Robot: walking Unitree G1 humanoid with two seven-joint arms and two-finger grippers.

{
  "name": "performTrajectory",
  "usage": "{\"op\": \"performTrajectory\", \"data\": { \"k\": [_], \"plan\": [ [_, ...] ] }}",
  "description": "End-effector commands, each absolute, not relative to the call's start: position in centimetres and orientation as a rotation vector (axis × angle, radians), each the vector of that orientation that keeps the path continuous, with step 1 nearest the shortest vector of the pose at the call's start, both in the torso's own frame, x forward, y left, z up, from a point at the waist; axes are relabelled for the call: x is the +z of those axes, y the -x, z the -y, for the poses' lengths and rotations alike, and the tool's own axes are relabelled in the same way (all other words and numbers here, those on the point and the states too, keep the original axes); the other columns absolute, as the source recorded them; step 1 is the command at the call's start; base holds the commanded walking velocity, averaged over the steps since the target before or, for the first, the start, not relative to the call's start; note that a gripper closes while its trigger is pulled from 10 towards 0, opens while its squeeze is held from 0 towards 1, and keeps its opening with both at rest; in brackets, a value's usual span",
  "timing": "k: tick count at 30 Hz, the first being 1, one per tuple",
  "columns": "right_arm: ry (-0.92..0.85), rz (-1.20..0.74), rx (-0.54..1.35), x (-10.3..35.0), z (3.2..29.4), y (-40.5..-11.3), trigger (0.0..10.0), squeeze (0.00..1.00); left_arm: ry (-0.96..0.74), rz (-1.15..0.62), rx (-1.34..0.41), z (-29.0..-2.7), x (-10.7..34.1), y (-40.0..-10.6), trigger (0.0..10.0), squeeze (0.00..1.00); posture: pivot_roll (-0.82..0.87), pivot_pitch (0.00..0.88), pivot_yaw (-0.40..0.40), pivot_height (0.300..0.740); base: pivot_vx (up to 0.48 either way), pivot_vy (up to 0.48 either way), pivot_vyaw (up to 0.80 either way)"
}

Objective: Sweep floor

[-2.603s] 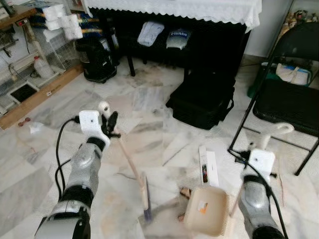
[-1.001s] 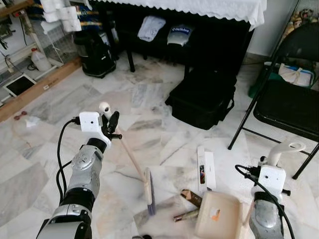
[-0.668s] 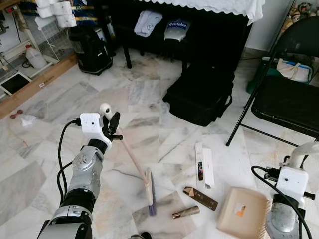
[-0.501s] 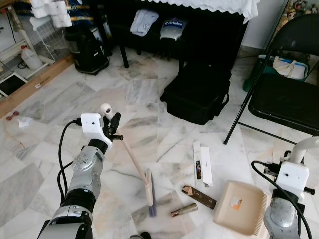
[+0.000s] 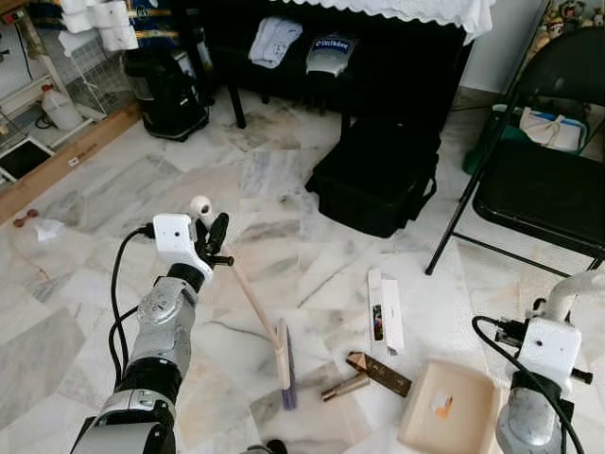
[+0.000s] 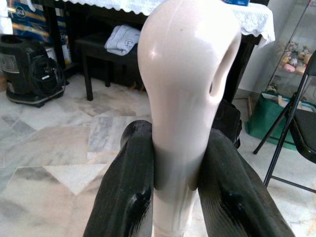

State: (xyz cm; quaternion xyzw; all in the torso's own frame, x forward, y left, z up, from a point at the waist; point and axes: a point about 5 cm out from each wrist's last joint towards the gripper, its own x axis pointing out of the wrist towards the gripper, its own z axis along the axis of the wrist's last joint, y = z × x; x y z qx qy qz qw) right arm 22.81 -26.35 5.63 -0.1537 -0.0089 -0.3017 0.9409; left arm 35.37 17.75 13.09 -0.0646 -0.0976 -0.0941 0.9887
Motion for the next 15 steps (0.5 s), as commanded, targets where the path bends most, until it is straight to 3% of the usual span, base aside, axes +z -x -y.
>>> {"op": "performTrajectory", "data": {
  "k": [1, 15],
  "plan": [
    [0.328, 0.036, -0.601, 5.8, 25.9, -22.7, 10.0, 0.00, 0.112, 0.244, -0.190, -18.2, 14.2, -35.5, 10.0, 0.00, -0.01, 0.174, 0.093, 0.740, 0.000, 0.000, 0.00],
    [0.392, -0.039, -0.648, 4.9, 27.0, -19.5, 10.0, 0.00, 0.116, 0.236, -0.202, -18.0, 14.0, -35.3, 10.0, 0.00, -0.02, 0.212, 0.101, 0.740, 0.000, 0.000, 0.00]
  ]
}}
